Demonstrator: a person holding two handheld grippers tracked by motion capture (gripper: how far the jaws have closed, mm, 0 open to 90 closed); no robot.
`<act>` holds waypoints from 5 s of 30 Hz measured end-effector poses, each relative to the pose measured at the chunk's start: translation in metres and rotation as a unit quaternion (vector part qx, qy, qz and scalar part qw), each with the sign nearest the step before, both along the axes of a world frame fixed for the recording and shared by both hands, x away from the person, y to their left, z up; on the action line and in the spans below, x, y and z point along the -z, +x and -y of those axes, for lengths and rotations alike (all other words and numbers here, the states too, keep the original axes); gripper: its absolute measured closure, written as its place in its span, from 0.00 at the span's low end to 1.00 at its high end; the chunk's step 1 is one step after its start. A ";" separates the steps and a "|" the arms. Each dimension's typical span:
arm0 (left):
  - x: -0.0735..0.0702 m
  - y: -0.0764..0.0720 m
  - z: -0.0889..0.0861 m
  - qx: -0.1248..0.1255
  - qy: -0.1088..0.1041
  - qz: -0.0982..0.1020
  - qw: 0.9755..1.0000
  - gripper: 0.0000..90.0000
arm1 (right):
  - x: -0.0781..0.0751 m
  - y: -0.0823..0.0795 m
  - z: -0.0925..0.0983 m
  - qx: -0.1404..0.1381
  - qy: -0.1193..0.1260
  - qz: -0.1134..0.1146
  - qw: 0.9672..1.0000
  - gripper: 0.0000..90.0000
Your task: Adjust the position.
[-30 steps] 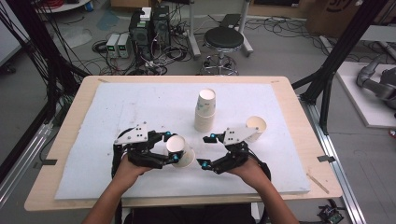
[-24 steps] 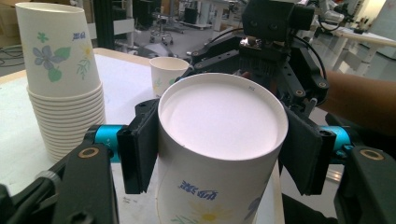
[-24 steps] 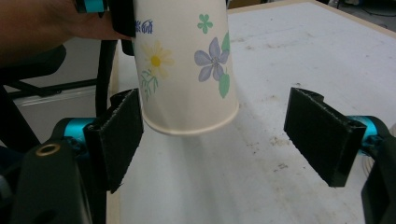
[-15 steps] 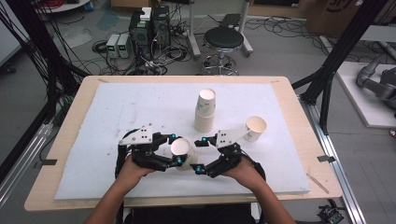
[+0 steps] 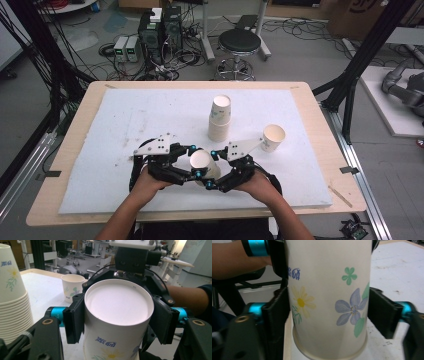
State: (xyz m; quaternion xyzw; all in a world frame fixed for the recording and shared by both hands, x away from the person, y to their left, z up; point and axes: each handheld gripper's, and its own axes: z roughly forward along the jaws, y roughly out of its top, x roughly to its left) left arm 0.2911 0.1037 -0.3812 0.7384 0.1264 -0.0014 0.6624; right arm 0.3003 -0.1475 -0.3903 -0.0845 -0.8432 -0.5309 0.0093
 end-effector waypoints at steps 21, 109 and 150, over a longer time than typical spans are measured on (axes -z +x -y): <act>-0.016 0.001 -0.006 0.004 0.093 0.017 0.995 0.16 | -0.011 0.004 -0.002 -0.022 -0.085 0.031 0.996 0.37; 0.019 -0.002 -0.024 -0.001 0.029 0.050 0.998 0.41 | -0.016 -0.013 0.058 0.084 0.039 0.079 0.993 0.23; 0.024 -0.006 -0.016 0.045 -0.013 0.054 0.997 0.41 | 0.013 -0.004 0.044 -0.008 0.091 0.003 0.996 0.34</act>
